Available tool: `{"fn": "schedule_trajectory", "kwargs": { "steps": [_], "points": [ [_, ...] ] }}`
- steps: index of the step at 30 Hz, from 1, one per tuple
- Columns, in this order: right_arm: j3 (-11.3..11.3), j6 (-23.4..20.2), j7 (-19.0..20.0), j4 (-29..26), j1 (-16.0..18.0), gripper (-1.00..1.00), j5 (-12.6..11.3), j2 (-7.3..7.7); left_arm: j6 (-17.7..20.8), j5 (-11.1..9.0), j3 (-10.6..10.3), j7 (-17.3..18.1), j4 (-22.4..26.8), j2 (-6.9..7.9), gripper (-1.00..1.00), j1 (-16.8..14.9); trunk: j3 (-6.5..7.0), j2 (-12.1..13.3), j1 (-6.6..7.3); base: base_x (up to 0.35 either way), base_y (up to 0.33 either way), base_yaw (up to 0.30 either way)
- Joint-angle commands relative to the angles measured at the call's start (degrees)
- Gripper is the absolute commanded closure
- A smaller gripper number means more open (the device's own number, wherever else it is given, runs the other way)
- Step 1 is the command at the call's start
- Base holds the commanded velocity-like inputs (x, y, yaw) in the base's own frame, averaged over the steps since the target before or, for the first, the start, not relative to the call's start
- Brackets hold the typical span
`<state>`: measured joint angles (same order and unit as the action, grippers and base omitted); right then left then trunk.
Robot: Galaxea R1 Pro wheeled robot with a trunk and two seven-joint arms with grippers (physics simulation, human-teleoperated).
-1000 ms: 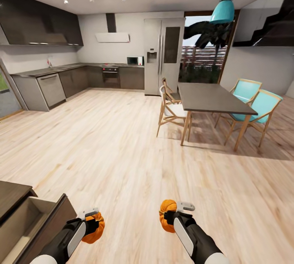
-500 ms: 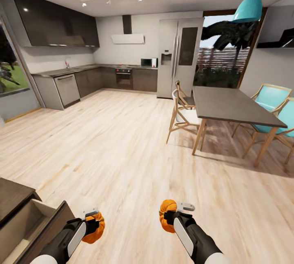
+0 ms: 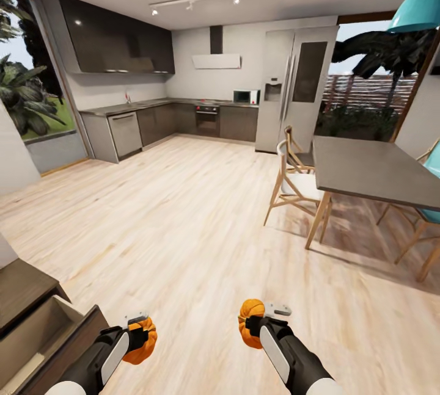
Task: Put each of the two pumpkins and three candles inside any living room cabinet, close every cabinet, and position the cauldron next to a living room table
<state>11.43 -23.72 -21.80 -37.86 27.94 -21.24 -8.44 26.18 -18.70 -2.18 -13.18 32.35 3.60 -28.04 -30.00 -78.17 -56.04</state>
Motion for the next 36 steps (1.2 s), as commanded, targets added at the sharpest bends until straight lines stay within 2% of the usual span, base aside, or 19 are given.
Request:
{"fn": "schedule_trajectory", "kwargs": {
  "steps": [1, 11, 15, 18, 23, 36],
  "points": [
    [0.0, 0.0, 0.1, 0.0, 0.0, 1.00, 0.0, 0.00, 0.0, 0.1, 0.0, -0.2, 0.0, 0.00, 1.00, 0.0, 0.05, 0.0, 0.00, 0.190, -0.294, 0.258],
    [0.0, -0.8, -0.1, 0.0, 0.1, 1.00, 0.1, 0.07, 0.1, 0.0, 0.0, -0.1, 0.0, -0.08, 1.00, 0.0, 0.50, 0.0, 0.00, 0.119, -0.300, 0.262],
    [0.0, -5.0, -0.1, -0.4, 0.3, 1.00, 0.1, 0.32, 0.4, -0.1, 0.1, -0.1, 0.2, -0.08, 1.00, 0.0, 0.68, 0.0, 0.00, 0.010, -0.105, 0.265],
    [0.0, -8.7, -0.1, -2.7, 0.3, 1.00, 0.1, 0.47, 1.0, -0.2, 0.1, -0.2, 1.0, -0.14, 1.00, 0.0, 0.80, 0.0, 0.00, 0.002, -0.019, 0.267],
    [-0.5, -14.0, -0.2, -4.8, 0.4, 1.00, 0.1, 0.46, 6.5, -0.5, 0.4, -0.1, 4.0, -0.08, 1.00, 0.0, 1.52, 1.2, 0.66, 0.000, -0.003, 0.272],
    [-0.4, -18.6, -0.2, -5.2, 0.4, 1.00, 0.1, -0.14, 13.4, -0.8, 0.8, -0.3, 6.1, 0.17, 1.00, 0.0, 3.98, 6.4, 3.51, 0.000, 0.000, 0.284]
  ]
}}
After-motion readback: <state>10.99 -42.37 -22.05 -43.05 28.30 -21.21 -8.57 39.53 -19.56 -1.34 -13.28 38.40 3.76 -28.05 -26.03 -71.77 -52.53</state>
